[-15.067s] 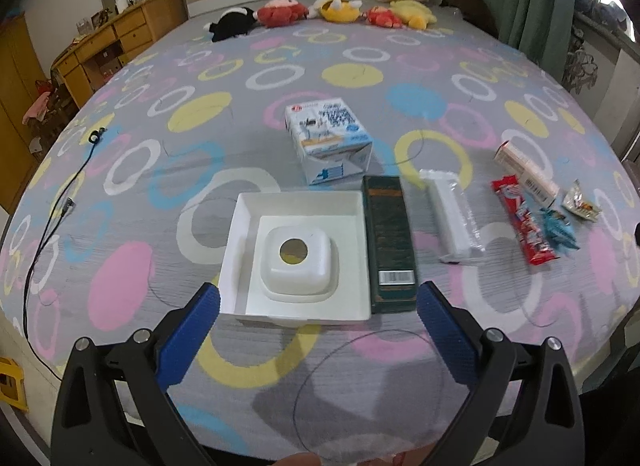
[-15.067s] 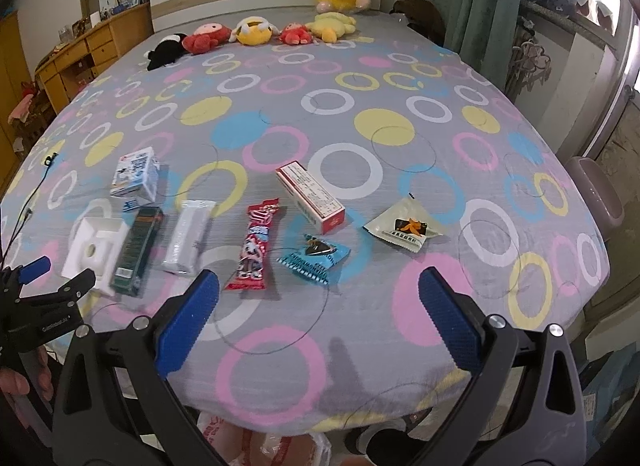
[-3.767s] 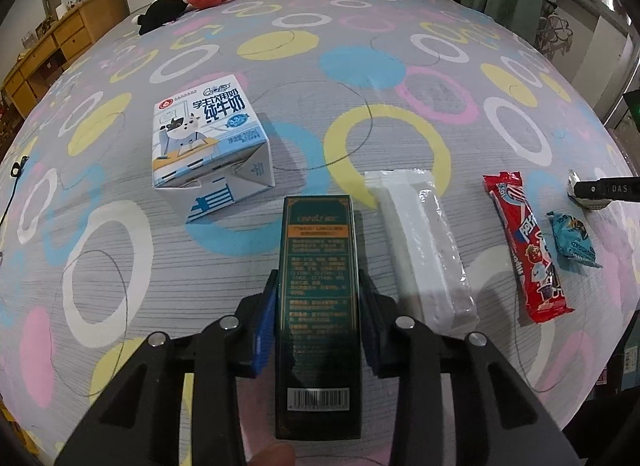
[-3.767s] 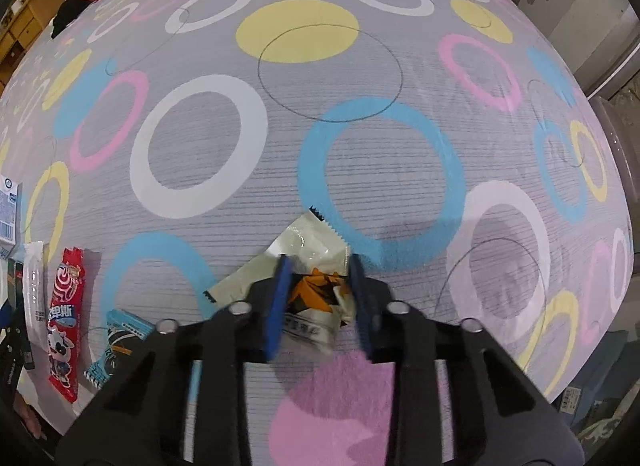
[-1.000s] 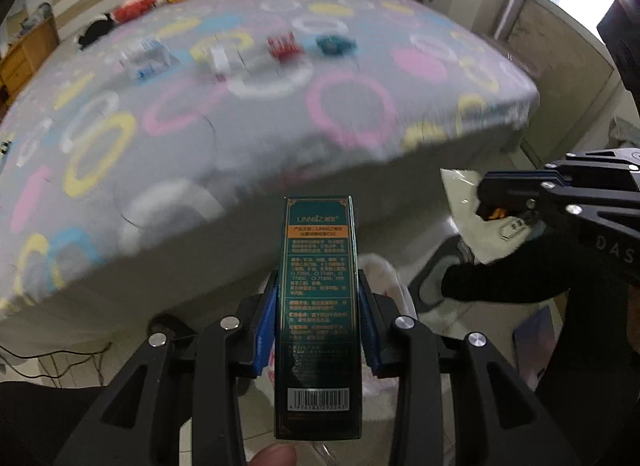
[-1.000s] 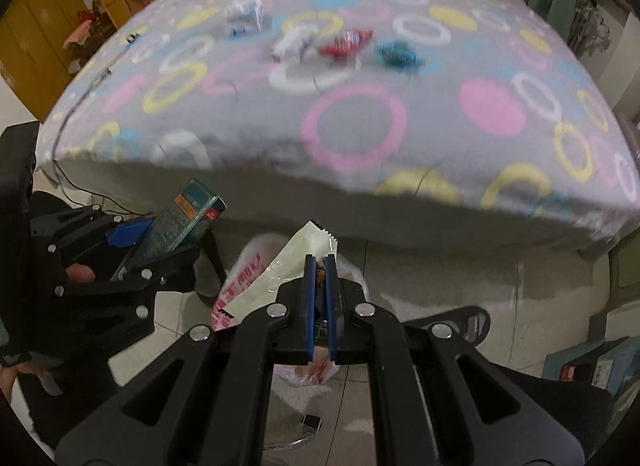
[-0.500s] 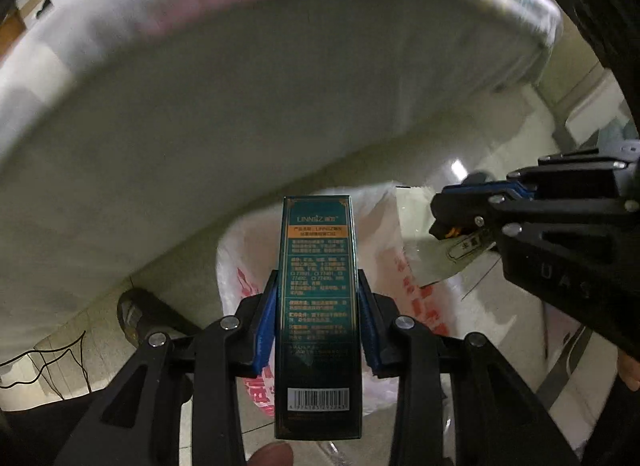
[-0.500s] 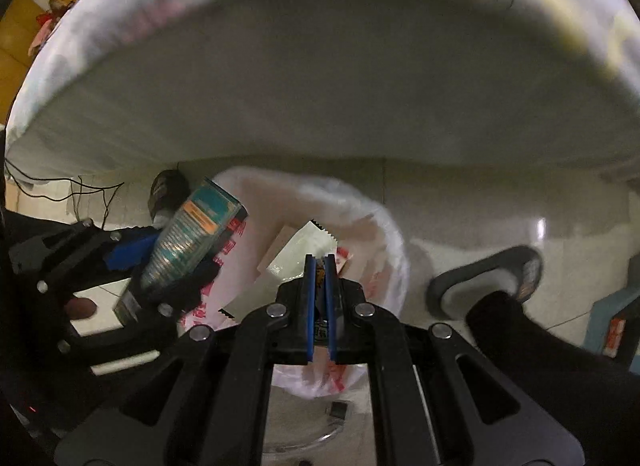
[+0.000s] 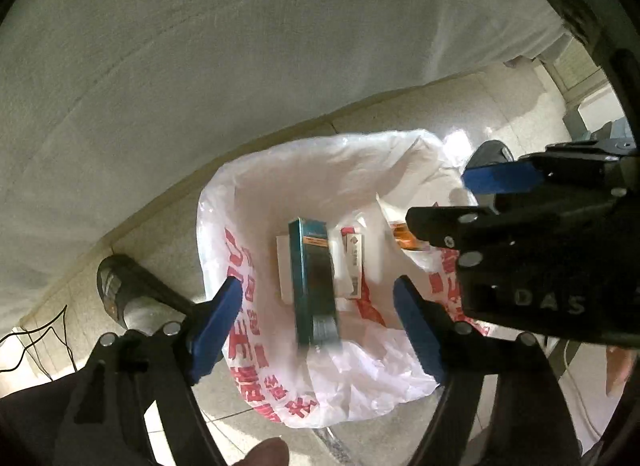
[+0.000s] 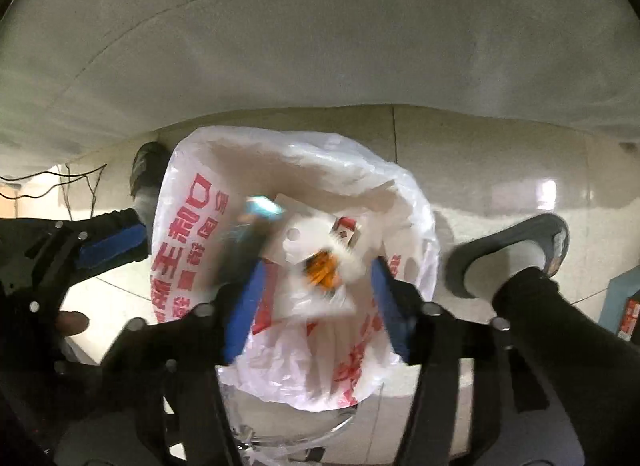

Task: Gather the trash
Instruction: 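Open both tools over the trash bag, dropping green box and packet, then move both tools back over the bed toward the remaining items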

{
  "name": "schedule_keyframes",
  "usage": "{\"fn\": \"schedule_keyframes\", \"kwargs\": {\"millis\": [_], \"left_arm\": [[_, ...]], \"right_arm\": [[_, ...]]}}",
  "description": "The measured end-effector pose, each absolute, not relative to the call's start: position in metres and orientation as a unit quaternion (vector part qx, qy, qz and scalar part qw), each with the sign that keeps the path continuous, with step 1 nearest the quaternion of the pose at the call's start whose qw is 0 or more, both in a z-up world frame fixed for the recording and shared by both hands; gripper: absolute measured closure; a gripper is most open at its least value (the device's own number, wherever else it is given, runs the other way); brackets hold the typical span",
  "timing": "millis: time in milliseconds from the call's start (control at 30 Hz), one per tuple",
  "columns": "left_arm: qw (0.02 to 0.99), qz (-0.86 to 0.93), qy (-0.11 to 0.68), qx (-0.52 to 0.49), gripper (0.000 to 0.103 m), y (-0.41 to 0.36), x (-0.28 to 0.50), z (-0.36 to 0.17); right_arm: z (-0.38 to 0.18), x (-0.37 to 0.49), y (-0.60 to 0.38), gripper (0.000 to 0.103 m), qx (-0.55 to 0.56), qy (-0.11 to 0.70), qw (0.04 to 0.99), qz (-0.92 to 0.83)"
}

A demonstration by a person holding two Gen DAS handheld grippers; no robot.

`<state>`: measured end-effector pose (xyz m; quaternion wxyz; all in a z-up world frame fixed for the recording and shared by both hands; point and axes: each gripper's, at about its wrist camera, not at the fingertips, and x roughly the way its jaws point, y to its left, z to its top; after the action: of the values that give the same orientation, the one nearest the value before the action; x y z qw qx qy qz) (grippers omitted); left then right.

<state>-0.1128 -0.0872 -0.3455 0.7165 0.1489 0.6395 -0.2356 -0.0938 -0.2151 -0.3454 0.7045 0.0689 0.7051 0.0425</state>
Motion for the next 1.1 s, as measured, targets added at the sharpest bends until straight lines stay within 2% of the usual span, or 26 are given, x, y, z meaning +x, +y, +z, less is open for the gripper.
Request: {"fn": "schedule_keyframes", "kwargs": {"millis": [33, 67, 333, 533, 667, 733, 900, 1000, 1100], "left_arm": [[0.716, -0.231, 0.64, 0.153, 0.021, -0.086, -0.113, -0.347], [0.715, -0.231, 0.643, 0.151, 0.019, -0.084, -0.112, -0.349], [0.731, -0.233, 0.625, 0.141, 0.016, -0.083, -0.109, -0.33], [0.766, -0.229, 0.586, 0.135, 0.016, -0.081, -0.109, -0.29], [0.788, -0.231, 0.558, 0.117, 0.014, -0.079, -0.108, -0.255], [0.799, -0.221, 0.549, 0.108, 0.013, -0.075, -0.106, -0.235], [0.825, -0.216, 0.519, 0.058, 0.013, -0.057, -0.096, -0.181], [0.842, -0.201, 0.499, 0.045, 0.009, -0.048, -0.082, -0.143], [0.857, -0.187, 0.479, 0.04, 0.008, -0.043, -0.064, -0.108]], "right_arm": [[-0.344, -0.094, -0.216, 0.034, 0.064, 0.703, 0.708, 0.035], [-0.341, -0.093, -0.218, 0.034, 0.067, 0.698, 0.712, 0.033], [-0.332, -0.096, -0.219, 0.033, 0.098, 0.692, 0.715, 0.036], [-0.291, -0.1, -0.228, 0.029, 0.116, 0.673, 0.73, 0.036], [-0.252, -0.108, -0.233, 0.027, 0.114, 0.65, 0.75, 0.036], [-0.229, -0.113, -0.238, 0.022, 0.12, 0.635, 0.762, 0.039], [-0.166, -0.117, -0.252, 0.021, 0.112, 0.595, 0.795, 0.037], [-0.128, -0.11, -0.262, 0.021, 0.108, 0.569, 0.814, 0.033], [-0.092, -0.094, -0.272, 0.016, 0.104, 0.541, 0.834, 0.027]]}}
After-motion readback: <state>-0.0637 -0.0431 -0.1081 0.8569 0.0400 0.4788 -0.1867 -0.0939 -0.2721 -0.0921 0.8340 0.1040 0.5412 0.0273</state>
